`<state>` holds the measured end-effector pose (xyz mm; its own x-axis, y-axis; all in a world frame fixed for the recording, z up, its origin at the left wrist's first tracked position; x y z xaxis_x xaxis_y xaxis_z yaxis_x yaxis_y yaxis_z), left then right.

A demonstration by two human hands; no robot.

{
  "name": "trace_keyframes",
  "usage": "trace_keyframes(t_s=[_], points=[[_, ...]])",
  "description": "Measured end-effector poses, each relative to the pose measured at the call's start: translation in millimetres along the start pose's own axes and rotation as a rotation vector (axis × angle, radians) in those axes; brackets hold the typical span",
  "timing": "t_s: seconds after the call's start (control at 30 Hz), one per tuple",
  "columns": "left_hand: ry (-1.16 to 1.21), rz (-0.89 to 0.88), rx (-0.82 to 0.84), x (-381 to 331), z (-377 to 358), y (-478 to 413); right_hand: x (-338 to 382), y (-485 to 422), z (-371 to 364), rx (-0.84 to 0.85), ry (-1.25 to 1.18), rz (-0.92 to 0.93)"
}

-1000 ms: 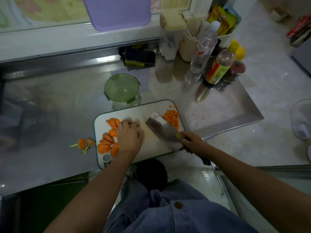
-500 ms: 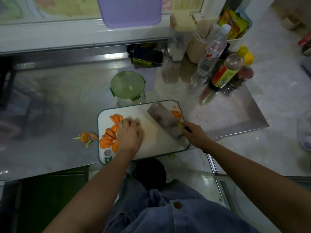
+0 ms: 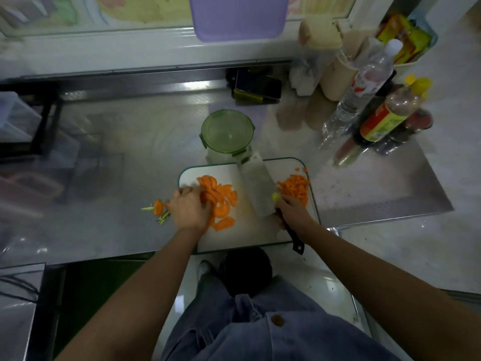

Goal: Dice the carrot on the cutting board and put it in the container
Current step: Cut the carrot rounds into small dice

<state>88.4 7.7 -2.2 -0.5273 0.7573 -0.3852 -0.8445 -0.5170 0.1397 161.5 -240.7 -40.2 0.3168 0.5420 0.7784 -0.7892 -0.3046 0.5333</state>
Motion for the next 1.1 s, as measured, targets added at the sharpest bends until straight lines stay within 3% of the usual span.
trace_keyframes(t_s=[0.2, 0.43, 0.7, 0.9, 1.1], points=[[-0.025, -0.004, 0.064, 5, -2, -12, -9, -6, -7, -0.063, 0.114, -0.028], [0.358, -0.207, 0.041, 0, 14, -15, -6, -3, -1, -0.095, 0.141, 0.003], [0.74, 0.082, 0.153, -45, -25, -6, 7, 12, 28, -0.17, 0.192, 0.069], [0.664, 0.235, 0.24, -64, -70, 12, 8, 26, 37, -0.176, 0.379, 0.082], [0.408, 0.187, 0.183, -68, -68, 17, 3, 37, 30, -0.236, 0.621, 0.205]])
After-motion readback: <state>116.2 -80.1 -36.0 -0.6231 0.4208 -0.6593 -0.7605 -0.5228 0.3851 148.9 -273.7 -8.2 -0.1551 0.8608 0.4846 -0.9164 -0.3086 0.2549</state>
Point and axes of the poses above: each hand's wrist, its own y-axis away from the middle knuckle, its own z-axis out of the back of the hand, x = y × z, the point moved 8 cm from there along -y, towards the middle knuckle, and after that the axes turned 8 degrees about y, right-handed, at the moved point
